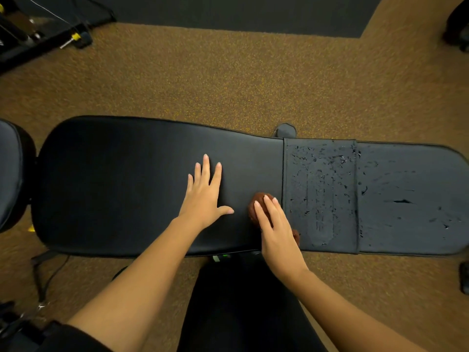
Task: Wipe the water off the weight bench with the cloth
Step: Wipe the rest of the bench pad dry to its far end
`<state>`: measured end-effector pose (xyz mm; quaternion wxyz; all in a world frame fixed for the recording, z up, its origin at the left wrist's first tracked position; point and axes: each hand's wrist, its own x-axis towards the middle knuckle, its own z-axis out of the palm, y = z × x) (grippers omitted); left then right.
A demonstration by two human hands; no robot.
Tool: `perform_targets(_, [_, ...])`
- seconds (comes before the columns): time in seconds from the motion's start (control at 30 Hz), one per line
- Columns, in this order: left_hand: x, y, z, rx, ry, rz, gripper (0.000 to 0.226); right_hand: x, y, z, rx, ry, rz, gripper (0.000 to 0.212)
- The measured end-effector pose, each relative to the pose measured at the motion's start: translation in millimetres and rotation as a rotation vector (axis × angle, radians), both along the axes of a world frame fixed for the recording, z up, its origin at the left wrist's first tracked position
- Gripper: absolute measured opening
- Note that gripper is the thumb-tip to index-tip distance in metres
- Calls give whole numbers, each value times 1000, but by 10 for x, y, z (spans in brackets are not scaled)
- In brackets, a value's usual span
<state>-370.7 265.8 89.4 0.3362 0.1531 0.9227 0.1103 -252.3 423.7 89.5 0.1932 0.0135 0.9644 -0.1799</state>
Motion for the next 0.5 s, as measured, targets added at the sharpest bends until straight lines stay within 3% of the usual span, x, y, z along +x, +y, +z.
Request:
perform_targets(0.17, [-36, 116, 55, 90, 14, 23, 90, -11, 121, 133, -237, 1, -33, 57])
perform_targets(0.3, [-30, 180, 129, 133, 17, 76, 77, -80, 262, 361, -494, 15, -327, 45])
perform_targets(0.5, [-122, 337, 178, 119, 33, 38, 80, -532, 719, 451, -627, 162, -671, 40])
